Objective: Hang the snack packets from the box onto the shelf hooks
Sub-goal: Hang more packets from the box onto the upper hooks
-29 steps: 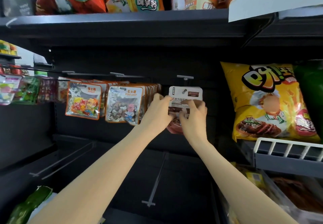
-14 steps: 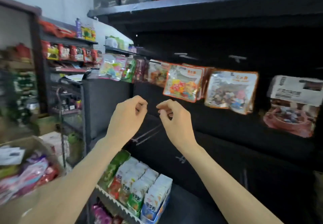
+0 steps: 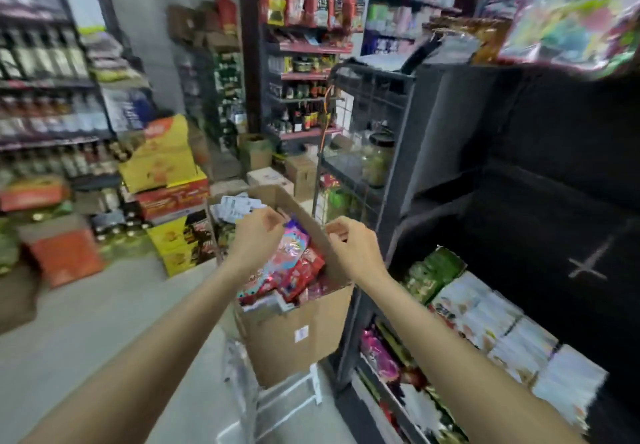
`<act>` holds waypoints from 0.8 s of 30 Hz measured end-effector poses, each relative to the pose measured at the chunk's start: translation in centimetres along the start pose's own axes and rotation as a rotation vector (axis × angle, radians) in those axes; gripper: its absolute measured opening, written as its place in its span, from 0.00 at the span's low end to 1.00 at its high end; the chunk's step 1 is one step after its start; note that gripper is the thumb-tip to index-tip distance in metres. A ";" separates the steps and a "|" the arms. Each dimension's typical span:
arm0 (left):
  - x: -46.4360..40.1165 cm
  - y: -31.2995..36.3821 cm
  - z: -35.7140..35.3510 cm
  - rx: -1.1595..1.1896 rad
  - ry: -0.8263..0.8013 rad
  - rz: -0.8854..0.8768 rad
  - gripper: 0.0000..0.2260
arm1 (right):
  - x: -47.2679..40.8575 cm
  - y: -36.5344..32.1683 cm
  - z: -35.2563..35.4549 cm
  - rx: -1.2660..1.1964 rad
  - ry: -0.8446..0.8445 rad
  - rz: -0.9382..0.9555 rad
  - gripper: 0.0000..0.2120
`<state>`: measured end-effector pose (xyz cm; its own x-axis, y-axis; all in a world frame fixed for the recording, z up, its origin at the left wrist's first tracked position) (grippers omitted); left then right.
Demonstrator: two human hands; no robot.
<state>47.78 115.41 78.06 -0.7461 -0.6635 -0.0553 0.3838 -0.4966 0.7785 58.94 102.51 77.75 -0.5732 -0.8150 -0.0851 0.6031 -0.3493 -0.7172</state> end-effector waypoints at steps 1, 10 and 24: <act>-1.1 -1.9 0.4 -0.027 -0.015 0.062 0.08 | -1.9 0.4 -2.2 -0.019 -0.044 -0.024 0.11; -14.1 -16.3 -1.3 0.100 -0.082 0.446 0.14 | -18.2 6.3 -17.7 -0.112 -0.339 -0.210 0.21; -25.5 -28.6 -2.0 0.278 0.183 0.791 0.26 | -32.3 11.8 -27.3 -0.730 -0.269 -0.457 0.14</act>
<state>56.97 145.42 55.98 -0.2065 -0.8485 0.4873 0.5889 0.2900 0.7544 69.37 137.34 53.15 -0.4658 -0.7814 0.4153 -0.2065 -0.3604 -0.9097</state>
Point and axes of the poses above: each hand's wrist, its own x-axis away from the middle knuckle, its own z-axis out of the back of the hand, y = z × x, the point moved 7 cm from there along -x, towards the middle knuckle, and after that the axes turned 11 degrees about -y, right-handed, at the moved point
